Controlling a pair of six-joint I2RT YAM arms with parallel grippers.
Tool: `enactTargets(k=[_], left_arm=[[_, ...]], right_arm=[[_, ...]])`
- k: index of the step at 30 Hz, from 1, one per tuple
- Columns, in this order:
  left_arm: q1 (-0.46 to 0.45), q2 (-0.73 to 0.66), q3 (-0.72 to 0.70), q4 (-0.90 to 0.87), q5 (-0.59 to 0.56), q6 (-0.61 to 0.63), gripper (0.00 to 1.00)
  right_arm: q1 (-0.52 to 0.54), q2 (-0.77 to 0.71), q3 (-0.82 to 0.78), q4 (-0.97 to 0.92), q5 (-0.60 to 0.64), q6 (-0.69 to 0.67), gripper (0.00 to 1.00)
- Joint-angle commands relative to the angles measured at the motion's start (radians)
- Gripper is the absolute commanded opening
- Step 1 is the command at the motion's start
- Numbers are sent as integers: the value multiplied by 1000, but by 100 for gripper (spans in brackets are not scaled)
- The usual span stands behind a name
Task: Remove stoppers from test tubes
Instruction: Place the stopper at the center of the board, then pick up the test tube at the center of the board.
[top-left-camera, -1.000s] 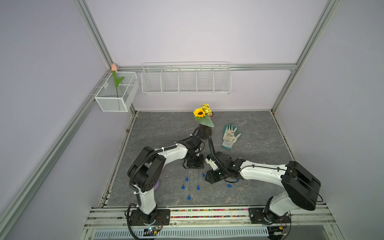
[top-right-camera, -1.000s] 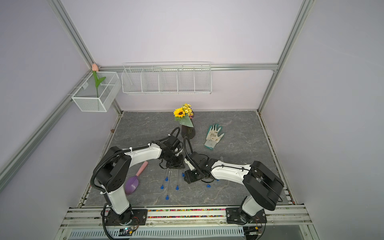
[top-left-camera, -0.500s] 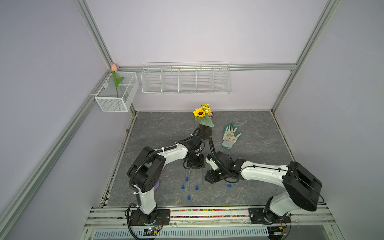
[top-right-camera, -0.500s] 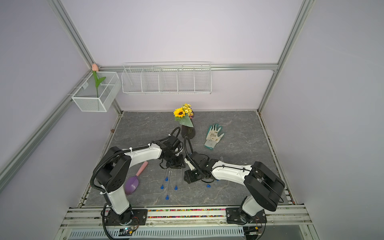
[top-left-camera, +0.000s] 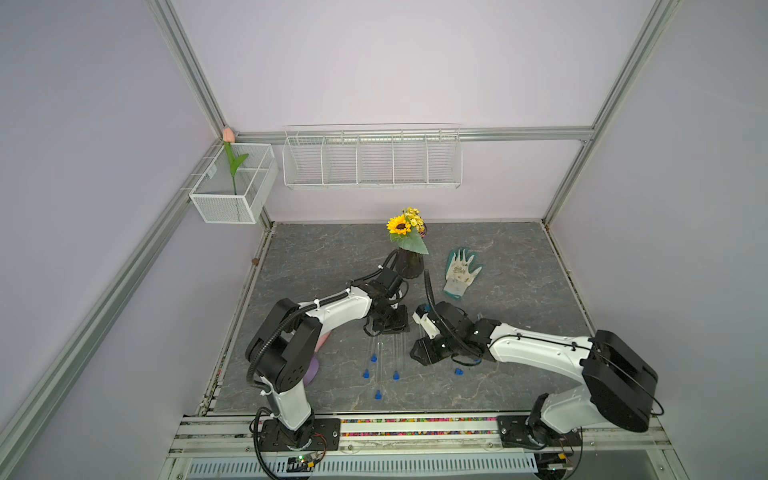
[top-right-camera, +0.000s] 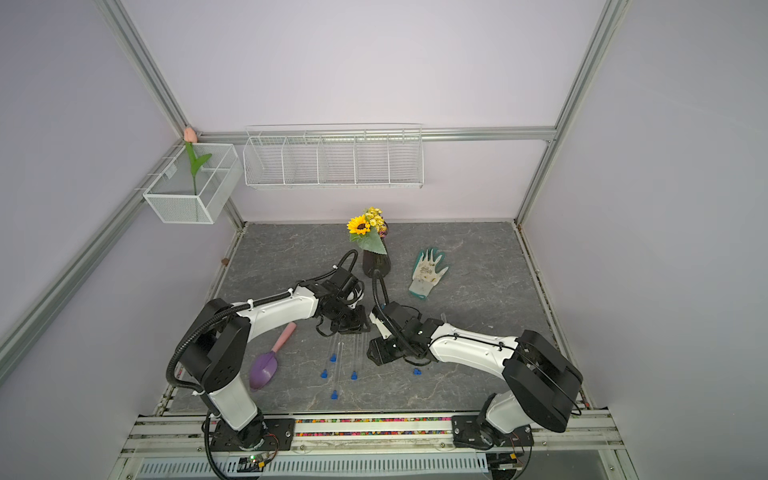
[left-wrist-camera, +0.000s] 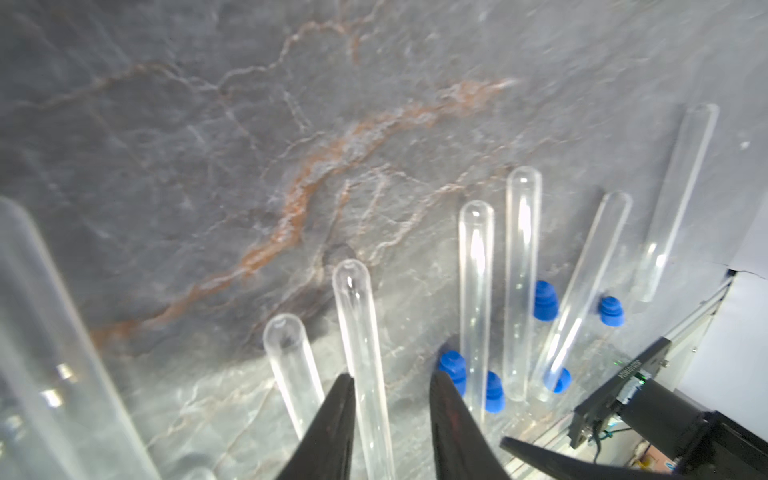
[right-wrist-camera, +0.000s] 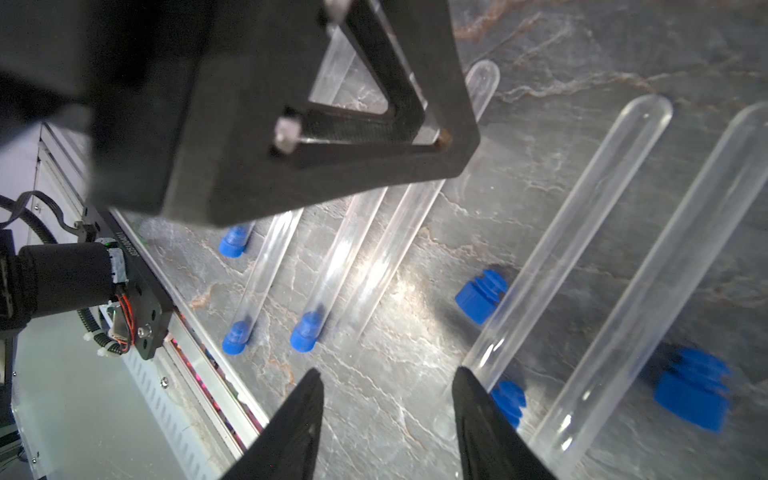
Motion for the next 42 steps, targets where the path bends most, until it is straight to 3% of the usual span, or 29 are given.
enactTargets(k=[1,13,26,31,33,34,39,42], left_arm=[[-4,-58,-19,-11,-21,-12,34],[-4,-265,-63,9,-58,-37,47],[-2,-518,-156,44,-178,-15,58],[-1,-605,-192,60,-236,15,63],[-1,-648,-222,81,-249,38,64],[-1,-677,-242,97,-257,50,65],[-1,-845,-352,164,-345,71,73],[-1,-948,-407,155,-419,67,85]], right_arm=[[-5,-54,-20,-21,19,7,54],[-7,-187,-38,-91,90,5,57],[-5,-397,-28,-197,278,-47,65],[-8,-480,-31,-184,340,-73,74],[-8,-513,-40,-175,374,-55,99],[-8,-528,-47,-174,403,-32,89],[-17,-577,-70,-122,399,-18,89],[-22,-557,-47,-126,353,-29,89]])
